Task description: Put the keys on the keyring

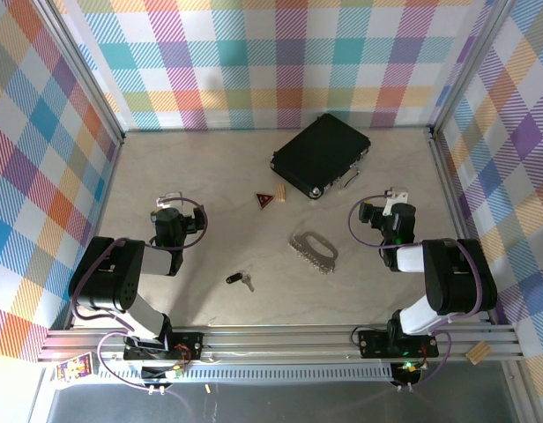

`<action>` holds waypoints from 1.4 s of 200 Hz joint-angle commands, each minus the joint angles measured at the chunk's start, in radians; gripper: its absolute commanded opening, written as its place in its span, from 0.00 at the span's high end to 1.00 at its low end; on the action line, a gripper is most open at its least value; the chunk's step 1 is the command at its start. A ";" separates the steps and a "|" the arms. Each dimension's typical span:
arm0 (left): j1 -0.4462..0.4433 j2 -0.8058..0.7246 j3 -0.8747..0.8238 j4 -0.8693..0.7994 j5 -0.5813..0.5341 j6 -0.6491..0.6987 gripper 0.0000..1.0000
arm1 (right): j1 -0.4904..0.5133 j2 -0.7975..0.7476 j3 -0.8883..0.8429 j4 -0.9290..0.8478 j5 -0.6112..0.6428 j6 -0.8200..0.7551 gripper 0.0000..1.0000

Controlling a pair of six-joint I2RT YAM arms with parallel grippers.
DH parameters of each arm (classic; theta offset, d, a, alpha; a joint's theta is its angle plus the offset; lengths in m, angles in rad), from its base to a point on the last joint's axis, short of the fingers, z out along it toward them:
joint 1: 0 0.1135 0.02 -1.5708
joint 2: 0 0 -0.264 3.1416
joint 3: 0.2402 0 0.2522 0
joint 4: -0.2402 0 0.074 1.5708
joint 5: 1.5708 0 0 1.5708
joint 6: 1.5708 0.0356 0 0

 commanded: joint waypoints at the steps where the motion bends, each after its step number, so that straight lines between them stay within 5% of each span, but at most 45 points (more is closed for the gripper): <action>1: 0.007 0.002 0.020 0.004 0.020 0.008 0.00 | 0.007 0.000 0.006 0.032 0.008 0.013 0.01; 160: 0.006 -0.002 0.018 0.007 0.019 0.008 0.00 | 0.007 -0.033 0.025 -0.028 -0.023 -0.001 0.01; 280: -0.004 -0.362 0.148 -0.485 0.059 -0.055 0.00 | 0.075 -0.387 0.101 -0.433 -0.031 0.008 0.01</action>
